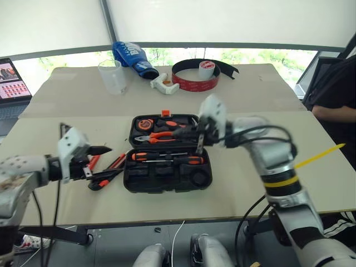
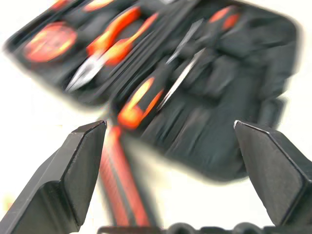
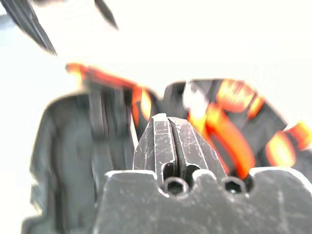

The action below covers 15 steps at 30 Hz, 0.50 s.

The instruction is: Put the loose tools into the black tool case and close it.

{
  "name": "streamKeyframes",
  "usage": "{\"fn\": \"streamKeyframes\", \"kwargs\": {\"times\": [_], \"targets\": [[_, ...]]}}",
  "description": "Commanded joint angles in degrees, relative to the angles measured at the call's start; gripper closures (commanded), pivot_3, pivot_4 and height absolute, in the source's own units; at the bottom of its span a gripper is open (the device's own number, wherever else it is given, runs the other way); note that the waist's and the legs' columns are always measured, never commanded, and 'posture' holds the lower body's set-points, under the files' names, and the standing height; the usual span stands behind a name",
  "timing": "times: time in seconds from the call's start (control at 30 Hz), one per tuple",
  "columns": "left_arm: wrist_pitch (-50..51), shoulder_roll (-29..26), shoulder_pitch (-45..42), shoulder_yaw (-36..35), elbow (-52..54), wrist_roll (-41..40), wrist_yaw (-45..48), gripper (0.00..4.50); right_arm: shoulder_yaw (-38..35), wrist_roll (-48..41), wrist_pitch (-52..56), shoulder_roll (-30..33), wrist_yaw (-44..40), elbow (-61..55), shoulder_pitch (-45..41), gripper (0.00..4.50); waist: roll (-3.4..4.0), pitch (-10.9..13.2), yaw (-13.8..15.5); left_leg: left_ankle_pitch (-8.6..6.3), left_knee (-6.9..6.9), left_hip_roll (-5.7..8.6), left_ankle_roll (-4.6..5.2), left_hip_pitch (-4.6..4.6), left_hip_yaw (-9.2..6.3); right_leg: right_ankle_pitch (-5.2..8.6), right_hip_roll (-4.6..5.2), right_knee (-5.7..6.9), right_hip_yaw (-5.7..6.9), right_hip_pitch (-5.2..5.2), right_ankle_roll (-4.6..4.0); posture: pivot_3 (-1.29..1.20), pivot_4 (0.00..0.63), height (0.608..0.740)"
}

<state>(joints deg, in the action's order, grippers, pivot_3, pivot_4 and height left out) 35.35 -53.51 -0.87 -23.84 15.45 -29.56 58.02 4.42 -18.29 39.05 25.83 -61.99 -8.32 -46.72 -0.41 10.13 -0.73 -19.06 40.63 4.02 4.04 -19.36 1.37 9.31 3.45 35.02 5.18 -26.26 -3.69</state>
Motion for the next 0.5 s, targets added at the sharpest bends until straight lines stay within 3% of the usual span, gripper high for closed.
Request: {"fn": "streamKeyframes", "kwargs": {"times": [0.03, 0.2, 0.33, 0.5], "targets": [[2.5, 3.9, 10.2, -14.0, 6.0, 1.0, -6.2, 0.00, -5.0, -9.9, 6.6, 5.7, -3.9, -10.3, 3.9, 3.03, -0.01, 0.0, 0.2, -0.01, -0.02, 0.00, 0.01, -0.01, -0.03, 0.00, 0.01, -0.04, 0.01, 0.01, 0.00, 0.00, 0.150, 0.730], [4.5, 9.6, 23.9, -23.2, 9.0, 2.4, -10.4, 0.00, -6.4, -14.5, 7.3, 10.8, -4.3, -15.7, 8.6, 1.21, -0.04, 0.0, 0.5, -0.05, -0.06, 0.00, 0.09, 0.00, 0.00, 0.02, 0.05, -0.08, -0.05, 0.03, 0.06, 0.00, 0.150, 0.730], [5.5, 9.6, 26.2, -21.7, 9.6, 3.2, -12.5, 0.00, -6.4, -17.1, 7.9, 12.1, -2.7, -17.4, 9.6, 1.20, -0.08, 0.0, 1.5, -0.14, -0.05, -0.05, 0.22, 0.03, 0.02, 0.30, 0.07, -0.03, -0.10, 0.06, 0.53, 0.00, 0.150, 0.730], [12.2, 5.2, 17.6, -16.1, 8.0, 1.8, -16.2, 0.00, -6.4, -19.1, 8.1, 13.0, -0.7, -18.4, 10.5, 1.20, -0.20, 0.0, 3.4, -0.12, 0.02, -0.21, 0.22, -0.03, 0.07, 0.29, 0.07, 0.00, -0.03, 0.10, 0.57, 0.00, 0.150, 0.730]]}}
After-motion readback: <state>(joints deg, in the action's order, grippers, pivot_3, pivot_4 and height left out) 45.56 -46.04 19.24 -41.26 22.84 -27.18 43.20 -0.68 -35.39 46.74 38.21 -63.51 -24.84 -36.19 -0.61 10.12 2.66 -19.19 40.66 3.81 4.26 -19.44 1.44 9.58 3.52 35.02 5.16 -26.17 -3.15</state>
